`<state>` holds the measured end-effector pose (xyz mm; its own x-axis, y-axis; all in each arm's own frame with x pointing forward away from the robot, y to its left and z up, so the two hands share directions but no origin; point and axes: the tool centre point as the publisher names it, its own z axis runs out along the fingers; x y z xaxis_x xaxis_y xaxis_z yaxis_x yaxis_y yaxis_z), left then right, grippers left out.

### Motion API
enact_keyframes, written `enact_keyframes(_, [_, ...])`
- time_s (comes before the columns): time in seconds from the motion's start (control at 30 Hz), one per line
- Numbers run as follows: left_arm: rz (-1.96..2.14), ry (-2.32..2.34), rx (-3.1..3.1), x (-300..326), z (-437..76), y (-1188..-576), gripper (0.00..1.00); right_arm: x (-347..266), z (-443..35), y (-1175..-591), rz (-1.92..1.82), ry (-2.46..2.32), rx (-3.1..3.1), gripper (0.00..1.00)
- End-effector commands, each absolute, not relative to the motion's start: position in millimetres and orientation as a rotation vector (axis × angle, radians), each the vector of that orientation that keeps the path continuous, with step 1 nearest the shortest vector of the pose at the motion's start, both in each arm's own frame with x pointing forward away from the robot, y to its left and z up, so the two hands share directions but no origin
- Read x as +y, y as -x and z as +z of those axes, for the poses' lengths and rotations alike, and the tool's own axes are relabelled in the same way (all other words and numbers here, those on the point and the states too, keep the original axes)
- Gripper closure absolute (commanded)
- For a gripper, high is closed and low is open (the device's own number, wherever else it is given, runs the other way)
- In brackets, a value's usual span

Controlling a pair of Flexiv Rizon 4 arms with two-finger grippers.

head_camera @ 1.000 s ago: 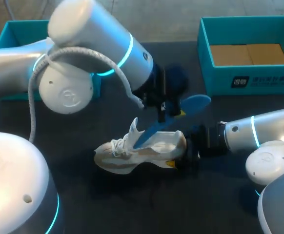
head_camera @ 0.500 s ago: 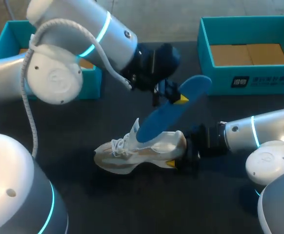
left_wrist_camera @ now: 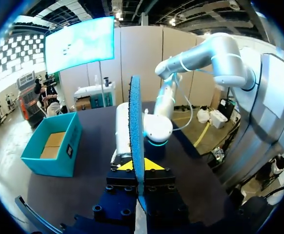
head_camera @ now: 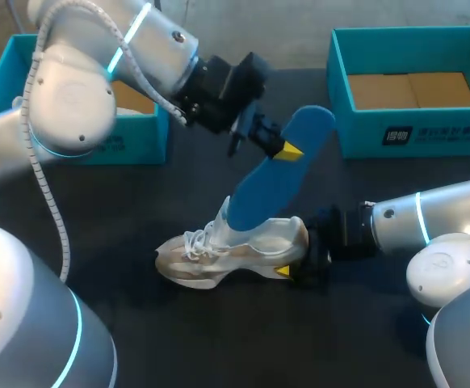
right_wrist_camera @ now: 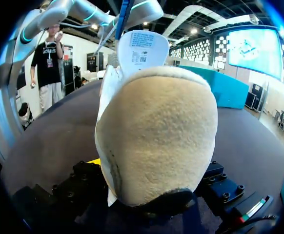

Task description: Take the shoe out of the shoebox, open the shoe tongue, remove and reinsert the insole, then place the shoe into the shoebox

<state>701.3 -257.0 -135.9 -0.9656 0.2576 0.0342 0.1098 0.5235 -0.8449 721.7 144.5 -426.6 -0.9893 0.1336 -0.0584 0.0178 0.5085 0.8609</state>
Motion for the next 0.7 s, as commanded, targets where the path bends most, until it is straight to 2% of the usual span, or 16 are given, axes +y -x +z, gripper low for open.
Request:
enact_keyframes(0.03, [1.57, 0.319, -2.453, -240.5, -138.7, -708.1, 1.0, 149.3, -432.7, -721.4, 1.487, -0.134, 2.63, 1.0])
enact_keyframes(0.7, [1.598, 0.3, -2.436, -234.9, -136.8, -708.0, 1.0, 149.3, -432.7, -721.4, 1.487, -0.134, 2.63, 1.0])
